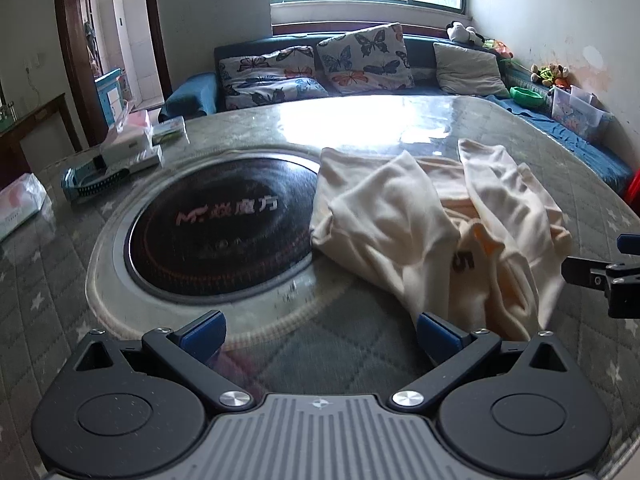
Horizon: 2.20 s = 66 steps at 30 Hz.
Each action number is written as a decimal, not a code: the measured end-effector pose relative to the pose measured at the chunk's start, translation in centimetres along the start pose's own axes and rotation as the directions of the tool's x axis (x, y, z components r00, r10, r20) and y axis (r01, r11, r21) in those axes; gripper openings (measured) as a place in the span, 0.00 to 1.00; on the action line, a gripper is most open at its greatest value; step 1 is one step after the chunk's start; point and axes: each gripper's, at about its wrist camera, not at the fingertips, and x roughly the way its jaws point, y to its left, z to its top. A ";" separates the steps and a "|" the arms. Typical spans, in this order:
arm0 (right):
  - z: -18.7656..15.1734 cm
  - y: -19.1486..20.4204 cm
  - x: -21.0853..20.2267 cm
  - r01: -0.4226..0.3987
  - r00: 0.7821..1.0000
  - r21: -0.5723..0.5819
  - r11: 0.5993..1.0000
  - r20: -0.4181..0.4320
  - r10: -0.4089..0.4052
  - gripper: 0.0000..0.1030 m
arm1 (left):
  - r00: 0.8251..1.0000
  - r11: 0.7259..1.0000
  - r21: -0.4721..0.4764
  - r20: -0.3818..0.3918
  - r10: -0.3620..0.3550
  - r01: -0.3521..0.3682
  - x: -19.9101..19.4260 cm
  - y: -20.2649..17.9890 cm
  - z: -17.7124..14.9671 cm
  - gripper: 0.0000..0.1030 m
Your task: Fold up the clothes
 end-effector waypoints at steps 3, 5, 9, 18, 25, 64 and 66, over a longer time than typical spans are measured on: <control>0.9 -0.2 0.7 -0.009 1.000 -0.001 1.000 0.000 0.009 0.96 | 1.000 1.000 0.002 0.010 -0.006 0.006 0.4 0.1 1.1 1.00; 1.3 -0.3 1.1 -0.013 1.000 0.000 1.000 -0.001 0.013 0.95 | 1.000 1.000 0.006 0.017 -0.017 0.017 0.8 -0.1 2.1 1.00; 2.3 -0.7 2.0 -0.015 1.000 0.000 1.000 -0.001 0.015 0.94 | 0.999 0.999 0.035 0.037 -0.034 0.033 1.6 -0.8 4.0 1.00; 3.0 -1.4 3.7 -0.027 1.000 0.014 1.000 -0.015 0.027 0.93 | 0.995 0.990 0.125 0.059 -0.077 0.070 4.4 -3.8 8.0 0.98; 3.6 -2.1 4.4 -0.030 0.999 0.026 0.999 -0.023 0.030 0.90 | 0.996 0.966 0.242 -0.002 -0.092 0.089 8.5 -6.3 9.3 0.69; 13.1 -0.5 14.3 -0.116 0.990 0.027 0.993 -0.077 0.117 0.60 | 0.988 0.988 0.012 0.007 -0.153 0.153 0.4 2.8 -1.0 0.16; 13.7 -0.1 16.1 -0.108 0.989 0.022 0.994 -0.097 0.109 0.57 | 0.988 0.988 0.011 0.009 -0.156 0.155 0.4 3.0 -1.0 0.22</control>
